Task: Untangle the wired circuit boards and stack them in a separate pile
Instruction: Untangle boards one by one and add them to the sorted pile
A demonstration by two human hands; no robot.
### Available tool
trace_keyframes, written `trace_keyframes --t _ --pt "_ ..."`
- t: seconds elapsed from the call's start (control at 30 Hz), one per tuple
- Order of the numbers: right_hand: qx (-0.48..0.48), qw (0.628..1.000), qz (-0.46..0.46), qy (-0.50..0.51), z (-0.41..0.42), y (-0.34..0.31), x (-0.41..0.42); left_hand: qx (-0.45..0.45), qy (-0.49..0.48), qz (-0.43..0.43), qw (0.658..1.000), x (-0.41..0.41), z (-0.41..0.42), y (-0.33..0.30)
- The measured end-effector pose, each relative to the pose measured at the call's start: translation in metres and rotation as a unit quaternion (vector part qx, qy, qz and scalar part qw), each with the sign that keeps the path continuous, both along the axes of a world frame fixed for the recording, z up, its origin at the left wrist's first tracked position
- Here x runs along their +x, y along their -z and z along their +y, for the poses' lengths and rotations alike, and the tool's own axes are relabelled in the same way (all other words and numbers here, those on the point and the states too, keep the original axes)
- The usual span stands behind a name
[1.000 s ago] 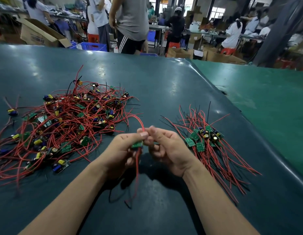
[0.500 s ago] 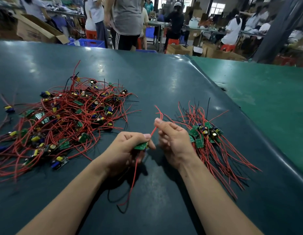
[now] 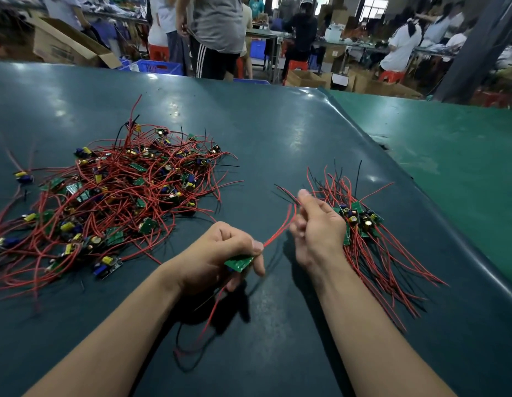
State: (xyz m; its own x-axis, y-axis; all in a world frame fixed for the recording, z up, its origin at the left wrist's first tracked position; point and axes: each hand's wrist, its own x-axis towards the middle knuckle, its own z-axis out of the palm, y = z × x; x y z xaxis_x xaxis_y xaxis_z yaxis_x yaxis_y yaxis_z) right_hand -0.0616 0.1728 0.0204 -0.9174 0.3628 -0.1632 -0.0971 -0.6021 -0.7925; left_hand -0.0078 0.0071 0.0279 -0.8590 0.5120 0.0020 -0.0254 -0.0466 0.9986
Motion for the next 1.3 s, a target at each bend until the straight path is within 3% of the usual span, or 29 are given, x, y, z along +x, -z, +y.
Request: trace_keyframes --t 0.13,0.27,0.37,0.47,0.77,0.87,0.93,1.0,1.03,1.17,1.3 --pt "-0.015 0.999 0.025 -0.034 0.007 -0.002 -0.001 0.017 -0.020 -0.010 1.000 0.003 0.000 0.004" --pt "0.100 0.985 0.029 -0.138 -0.009 0.000 0.008 0.106 -0.126 -0.040 0.986 -0.007 0.005 0.004" --pt "0.170 0.953 -0.010 -0.252 -0.007 -0.002 0.013 0.121 -0.146 -0.047 0.981 -0.009 0.007 0.004" --pt "0.134 0.922 0.030 -0.361 -0.011 -0.003 0.023 0.084 -0.138 -0.029 0.986 -0.007 0.009 0.005" --pt "0.015 0.990 0.033 -0.139 0.000 -0.011 0.012 0.055 -0.042 -0.039 0.997 -0.004 0.003 0.001" --pt "-0.016 0.985 0.039 -0.165 0.002 -0.010 0.013 0.137 -0.045 -0.086 0.986 -0.004 0.001 -0.001" --pt "0.122 0.971 0.053 -0.201 -0.006 -0.005 0.019 0.203 -0.087 -0.099 0.970 -0.007 0.000 -0.002" --pt "0.292 0.923 0.096 -0.230 -0.019 0.001 0.028 0.267 -0.123 -0.100 0.951 -0.010 -0.001 -0.003" --pt "0.321 0.905 0.117 -0.252 -0.026 0.003 0.031 0.291 -0.136 -0.097 0.942 -0.012 -0.001 -0.004" --pt "0.219 0.918 0.143 -0.298 -0.030 -0.001 0.036 0.277 -0.217 -0.042 0.935 -0.018 0.001 0.000" --pt "0.171 0.945 0.130 -0.246 -0.027 -0.005 0.036 0.188 -0.240 0.032 0.952 -0.019 0.006 0.007"
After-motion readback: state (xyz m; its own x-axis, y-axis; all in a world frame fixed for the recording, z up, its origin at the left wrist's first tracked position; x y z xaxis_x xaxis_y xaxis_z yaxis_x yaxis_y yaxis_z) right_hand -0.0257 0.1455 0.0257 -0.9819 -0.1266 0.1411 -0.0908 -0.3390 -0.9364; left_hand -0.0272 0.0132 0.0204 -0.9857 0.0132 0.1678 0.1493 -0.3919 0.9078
